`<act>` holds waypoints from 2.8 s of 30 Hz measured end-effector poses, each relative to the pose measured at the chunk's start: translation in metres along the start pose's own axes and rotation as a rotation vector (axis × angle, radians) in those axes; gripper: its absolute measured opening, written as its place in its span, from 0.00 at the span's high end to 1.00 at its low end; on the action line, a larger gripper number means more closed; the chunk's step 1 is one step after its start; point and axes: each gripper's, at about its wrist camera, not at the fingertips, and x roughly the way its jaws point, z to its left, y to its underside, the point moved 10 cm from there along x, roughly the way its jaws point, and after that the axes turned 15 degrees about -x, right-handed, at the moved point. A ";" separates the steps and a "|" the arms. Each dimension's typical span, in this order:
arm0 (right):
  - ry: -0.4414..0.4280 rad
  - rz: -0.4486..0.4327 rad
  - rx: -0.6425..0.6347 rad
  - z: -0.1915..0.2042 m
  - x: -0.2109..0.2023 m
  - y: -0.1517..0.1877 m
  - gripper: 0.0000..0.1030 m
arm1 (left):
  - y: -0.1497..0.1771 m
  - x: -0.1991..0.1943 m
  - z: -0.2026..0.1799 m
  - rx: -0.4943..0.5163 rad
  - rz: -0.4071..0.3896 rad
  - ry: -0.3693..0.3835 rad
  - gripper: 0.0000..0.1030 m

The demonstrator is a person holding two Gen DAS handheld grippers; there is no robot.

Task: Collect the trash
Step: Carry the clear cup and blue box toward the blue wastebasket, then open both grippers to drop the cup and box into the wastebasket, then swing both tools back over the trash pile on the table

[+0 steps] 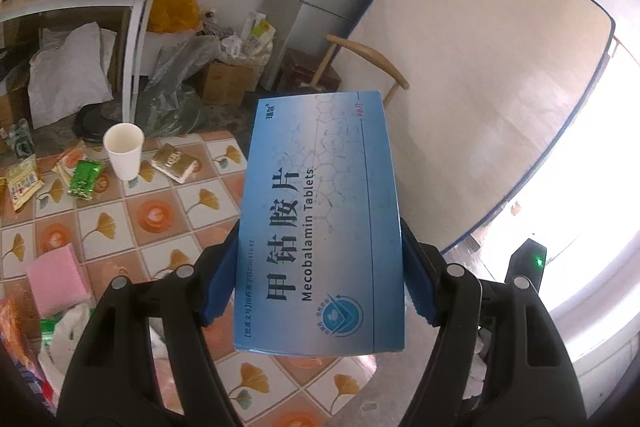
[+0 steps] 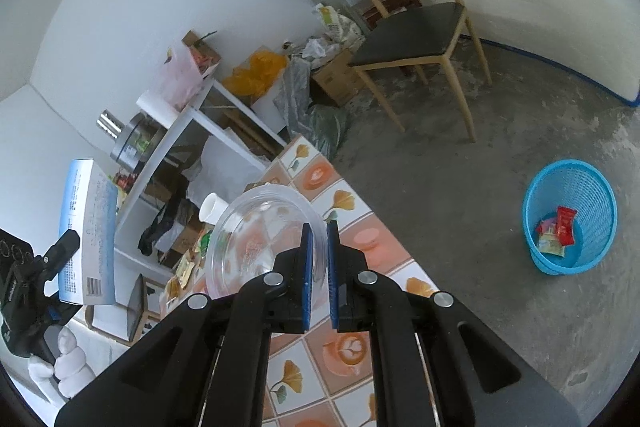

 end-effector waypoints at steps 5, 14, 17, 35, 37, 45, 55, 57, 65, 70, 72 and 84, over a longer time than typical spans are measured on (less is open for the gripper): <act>0.021 -0.030 0.050 -0.030 -0.016 0.007 0.93 | 0.022 0.027 -0.019 0.025 0.068 0.004 0.34; 0.187 -0.106 0.208 -0.139 -0.080 0.030 0.93 | 0.084 0.108 -0.077 0.110 0.270 0.051 0.34; 0.235 -0.110 0.266 -0.175 -0.091 0.043 0.93 | 0.110 0.144 -0.097 0.136 0.351 0.059 0.34; 0.421 -0.064 0.513 -0.365 -0.036 0.068 0.76 | 0.226 0.352 -0.193 0.305 0.499 -0.001 0.18; 0.453 -0.047 0.550 -0.388 -0.026 0.080 0.65 | 0.234 0.362 -0.200 0.295 0.513 0.022 0.18; 0.463 -0.061 0.568 -0.395 -0.033 0.102 0.65 | 0.227 0.348 -0.203 0.247 0.489 0.089 0.18; 0.564 -0.076 0.291 -0.320 -0.091 0.085 0.58 | 0.185 0.233 -0.212 0.313 0.312 0.209 0.18; 0.596 -0.094 0.206 -0.297 -0.107 0.076 0.45 | 0.182 0.207 -0.213 0.349 0.273 0.207 0.18; 0.585 -0.088 -0.081 -0.206 -0.125 0.063 0.15 | 0.171 0.115 -0.141 0.337 0.164 0.102 0.18; 0.483 -0.063 -0.121 -0.156 -0.115 0.072 0.15 | 0.158 0.066 -0.082 0.246 0.112 0.037 0.18; 0.421 -0.058 -0.127 -0.132 -0.108 0.075 0.15 | 0.152 0.044 -0.061 0.218 0.076 0.006 0.18; 0.000 0.041 -0.238 0.030 -0.042 0.084 0.15 | 0.133 -0.110 0.088 0.060 -0.203 -0.143 0.18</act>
